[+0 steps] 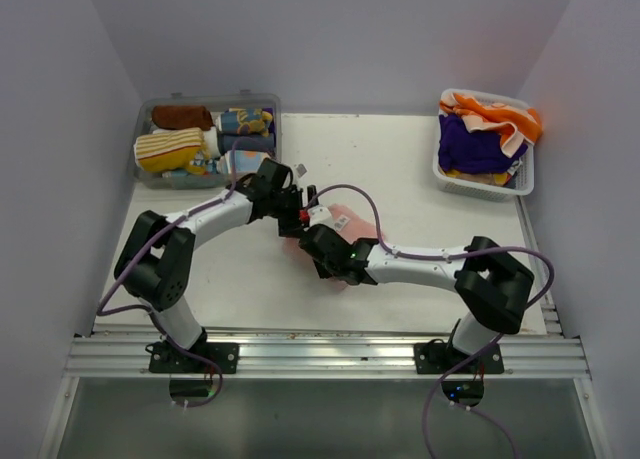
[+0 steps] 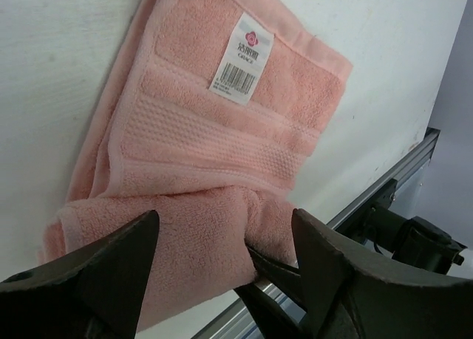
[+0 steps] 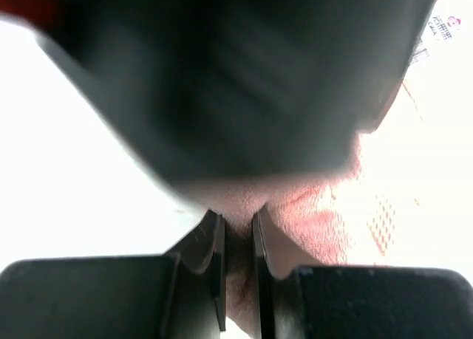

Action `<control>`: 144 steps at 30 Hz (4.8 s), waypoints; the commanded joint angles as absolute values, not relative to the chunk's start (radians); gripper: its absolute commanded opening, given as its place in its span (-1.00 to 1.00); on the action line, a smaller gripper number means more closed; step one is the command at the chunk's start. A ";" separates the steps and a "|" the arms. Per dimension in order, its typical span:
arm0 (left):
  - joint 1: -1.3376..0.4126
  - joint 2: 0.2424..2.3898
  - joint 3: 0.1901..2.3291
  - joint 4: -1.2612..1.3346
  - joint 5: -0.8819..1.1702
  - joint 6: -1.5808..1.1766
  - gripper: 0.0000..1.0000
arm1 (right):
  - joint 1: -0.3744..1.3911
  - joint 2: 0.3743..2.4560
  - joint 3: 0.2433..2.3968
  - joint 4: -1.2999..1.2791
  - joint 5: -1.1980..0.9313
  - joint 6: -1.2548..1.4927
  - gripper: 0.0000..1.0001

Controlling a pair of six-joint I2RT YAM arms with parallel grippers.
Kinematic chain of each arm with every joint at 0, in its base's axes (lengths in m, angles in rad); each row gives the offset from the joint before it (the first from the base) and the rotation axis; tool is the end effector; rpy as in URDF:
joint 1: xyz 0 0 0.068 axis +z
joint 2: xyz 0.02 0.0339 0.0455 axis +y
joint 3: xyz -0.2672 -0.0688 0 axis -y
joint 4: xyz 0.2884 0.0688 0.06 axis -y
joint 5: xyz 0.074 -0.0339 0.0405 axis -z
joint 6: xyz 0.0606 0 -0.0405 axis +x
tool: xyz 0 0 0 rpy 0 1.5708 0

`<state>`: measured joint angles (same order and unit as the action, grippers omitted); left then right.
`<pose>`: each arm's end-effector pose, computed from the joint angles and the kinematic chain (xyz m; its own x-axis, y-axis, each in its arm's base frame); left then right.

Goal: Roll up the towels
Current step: Roll the towel

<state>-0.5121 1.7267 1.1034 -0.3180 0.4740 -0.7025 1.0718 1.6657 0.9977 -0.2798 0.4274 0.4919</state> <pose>0.3404 -0.2231 0.1544 -0.9709 -0.1138 -0.2109 0.0563 0.7474 -0.6620 0.2059 0.3254 0.1431 -0.6653 -0.3226 -0.6733 -0.4188 0.9078 -0.0211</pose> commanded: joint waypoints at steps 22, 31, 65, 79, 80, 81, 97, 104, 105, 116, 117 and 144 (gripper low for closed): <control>-0.342 1.373 1.091 -0.469 0.350 -0.684 0.70 | 0.893 1.641 0.931 -0.184 -0.244 0.781 -1.00; -0.344 1.229 0.847 -0.434 0.399 -0.748 0.66 | 0.795 1.696 0.855 -0.037 -0.423 0.937 -1.00; -0.457 1.337 0.614 -0.071 0.207 -1.026 0.50 | 0.699 1.778 0.767 0.238 -0.621 1.137 -1.00; -0.485 1.585 0.738 -0.192 0.252 -0.979 0.31 | 0.715 1.504 0.862 -0.274 -0.292 0.845 0.23; -0.485 1.589 0.739 -0.193 0.256 -0.976 0.30 | 0.724 1.453 0.900 -0.319 -0.250 0.819 0.26; -0.486 1.600 0.741 -0.195 0.264 -0.971 0.30 | 0.754 1.434 0.922 -0.404 -0.153 0.769 0.29; -0.494 1.632 0.772 -0.225 0.270 -0.945 0.29 | 1.313 1.678 1.335 -0.709 0.666 0.414 0.52; -0.495 1.631 0.767 -0.232 0.268 -0.946 0.29 | 1.325 1.790 1.313 -0.640 0.744 0.358 0.49; -0.495 1.631 0.765 -0.230 0.268 -0.948 0.29 | 1.324 1.804 1.309 -0.621 0.768 0.347 0.43; -0.495 1.602 0.778 -0.245 0.276 -0.946 0.37 | 1.292 1.824 1.229 -0.520 0.649 0.367 -0.31; -0.494 1.595 0.781 -0.252 0.282 -0.942 0.39 | 1.263 1.787 1.214 -0.485 0.623 0.373 -0.62; -0.451 1.538 0.770 -0.164 0.463 -0.862 0.67 | 0.815 1.600 0.729 0.199 -0.396 0.695 -0.98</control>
